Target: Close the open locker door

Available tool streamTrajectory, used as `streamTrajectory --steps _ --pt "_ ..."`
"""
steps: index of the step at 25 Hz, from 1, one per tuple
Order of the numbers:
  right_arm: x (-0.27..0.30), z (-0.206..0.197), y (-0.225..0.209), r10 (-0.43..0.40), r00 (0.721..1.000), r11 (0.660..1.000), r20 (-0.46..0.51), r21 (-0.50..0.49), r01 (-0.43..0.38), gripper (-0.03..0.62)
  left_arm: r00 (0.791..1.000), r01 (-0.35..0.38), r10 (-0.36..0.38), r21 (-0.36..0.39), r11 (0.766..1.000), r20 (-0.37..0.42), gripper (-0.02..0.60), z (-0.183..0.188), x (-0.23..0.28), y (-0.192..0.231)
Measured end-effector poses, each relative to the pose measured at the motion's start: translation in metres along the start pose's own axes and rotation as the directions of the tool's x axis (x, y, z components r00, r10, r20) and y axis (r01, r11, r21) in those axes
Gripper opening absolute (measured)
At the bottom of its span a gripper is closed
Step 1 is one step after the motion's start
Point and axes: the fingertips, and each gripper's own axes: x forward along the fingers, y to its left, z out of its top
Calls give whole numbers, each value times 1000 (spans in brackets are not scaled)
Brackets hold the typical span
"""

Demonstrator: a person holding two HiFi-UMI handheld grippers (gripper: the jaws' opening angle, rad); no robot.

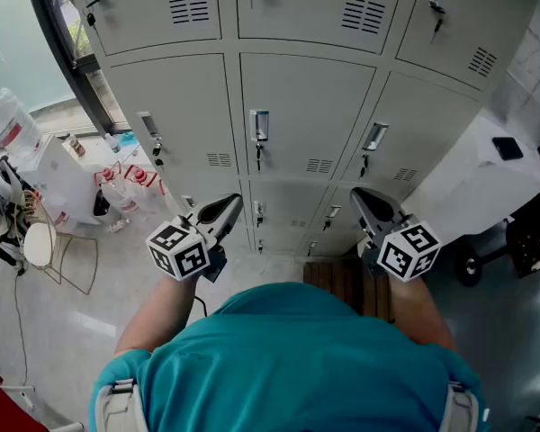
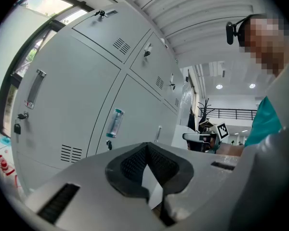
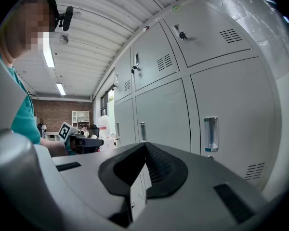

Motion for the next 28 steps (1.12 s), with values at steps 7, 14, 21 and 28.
streamTrajectory --steps 7,14,21,28 --pt "-3 0 0 -7 1000 1000 6 6 7 -2 1000 30 -29 62 998 -10 3 6 3 -14" --pt "-17 3 -7 -7 1000 1000 19 3 7 -2 1000 14 -14 68 998 -7 3 10 12 -26" --pt "-27 3 -16 15 1000 1000 25 23 -16 -2 999 -46 46 48 998 8 3 6 14 -34" --pt "-30 4 -16 44 999 999 8 5 -44 -2 996 -82 81 57 995 26 3 10 9 -34"
